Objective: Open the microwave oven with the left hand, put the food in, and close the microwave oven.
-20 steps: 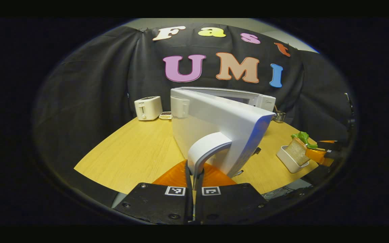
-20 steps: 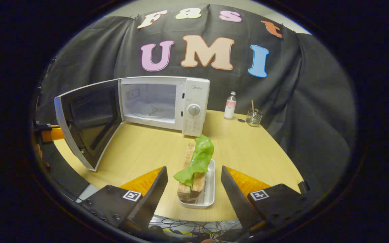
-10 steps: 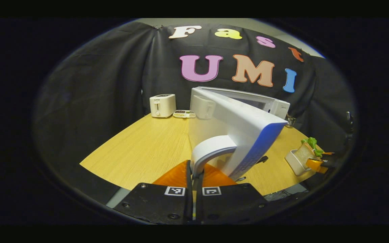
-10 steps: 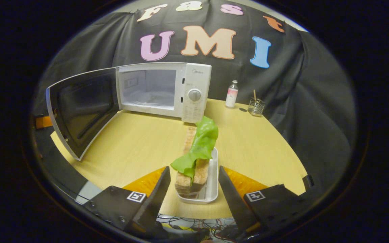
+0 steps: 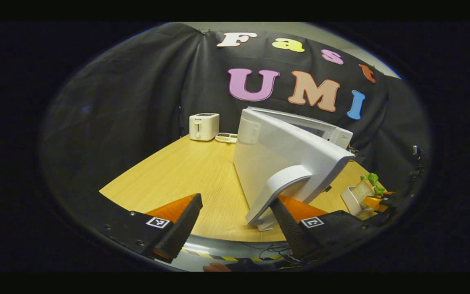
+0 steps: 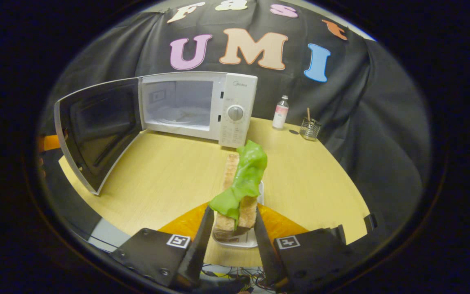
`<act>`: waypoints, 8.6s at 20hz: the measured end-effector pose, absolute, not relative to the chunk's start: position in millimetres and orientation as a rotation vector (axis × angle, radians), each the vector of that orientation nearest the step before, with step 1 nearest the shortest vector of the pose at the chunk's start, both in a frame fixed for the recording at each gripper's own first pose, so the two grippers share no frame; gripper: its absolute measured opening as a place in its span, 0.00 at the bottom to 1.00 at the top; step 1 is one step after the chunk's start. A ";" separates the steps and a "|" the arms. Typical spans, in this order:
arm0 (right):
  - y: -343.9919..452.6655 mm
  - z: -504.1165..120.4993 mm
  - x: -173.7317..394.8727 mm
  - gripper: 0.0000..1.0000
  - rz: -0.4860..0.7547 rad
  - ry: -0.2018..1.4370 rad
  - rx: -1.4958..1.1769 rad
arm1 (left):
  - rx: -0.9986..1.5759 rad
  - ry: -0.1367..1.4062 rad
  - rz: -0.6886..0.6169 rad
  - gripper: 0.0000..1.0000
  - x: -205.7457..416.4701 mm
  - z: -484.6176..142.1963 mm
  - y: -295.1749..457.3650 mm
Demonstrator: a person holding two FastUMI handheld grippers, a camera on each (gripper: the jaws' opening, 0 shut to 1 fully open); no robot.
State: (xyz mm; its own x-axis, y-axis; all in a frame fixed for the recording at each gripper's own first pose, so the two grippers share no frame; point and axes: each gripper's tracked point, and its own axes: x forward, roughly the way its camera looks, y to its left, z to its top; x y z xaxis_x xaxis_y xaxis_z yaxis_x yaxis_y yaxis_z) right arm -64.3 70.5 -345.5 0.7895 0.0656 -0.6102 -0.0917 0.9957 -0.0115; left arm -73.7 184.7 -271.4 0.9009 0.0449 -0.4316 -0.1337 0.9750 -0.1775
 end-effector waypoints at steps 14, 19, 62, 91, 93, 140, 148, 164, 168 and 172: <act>67.0 -310.8 -53.9 0.35 0.116 0.633 -0.076 | -0.190 0.347 0.100 0.96 -93.1 -221.4 195.3; 73.6 -277.6 -35.2 0.35 0.145 0.575 -0.078 | -0.184 0.320 0.098 0.92 -93.1 -211.2 195.7; 315.8 -329.7 240.0 0.35 -0.294 0.610 1.368 | -0.227 0.416 0.308 0.96 -147.0 -201.4 225.8; 321.5 -358.6 223.1 0.98 -0.318 0.859 1.237 | -0.251 0.420 0.355 0.96 -151.4 -202.0 224.0; 320.2 -352.2 219.1 0.90 -0.297 0.849 1.226 | -0.246 0.414 0.347 0.96 -152.0 -200.3 222.3; 23.9 -53.4 97.8 0.87 0.147 0.012 0.117 | -0.041 0.541 0.129 0.01 -32.8 -267.3 155.8; -6.2 -46.3 101.5 0.87 0.172 -0.003 0.105 | -0.016 0.547 0.081 0.01 -5.7 -264.6 94.7; -53.3 -54.2 90.1 0.87 0.171 -0.001 0.085 | -0.028 0.548 -0.016 0.01 77.8 -261.7 -1.9; -67.9 -59.4 87.0 0.87 0.148 0.013 0.078 | -0.017 0.527 -0.027 0.01 104.6 -255.2 -13.6; -79.9 -61.9 81.8 0.87 0.124 0.021 0.079 | 0.007 0.518 -0.046 0.02 124.1 -253.7 -20.7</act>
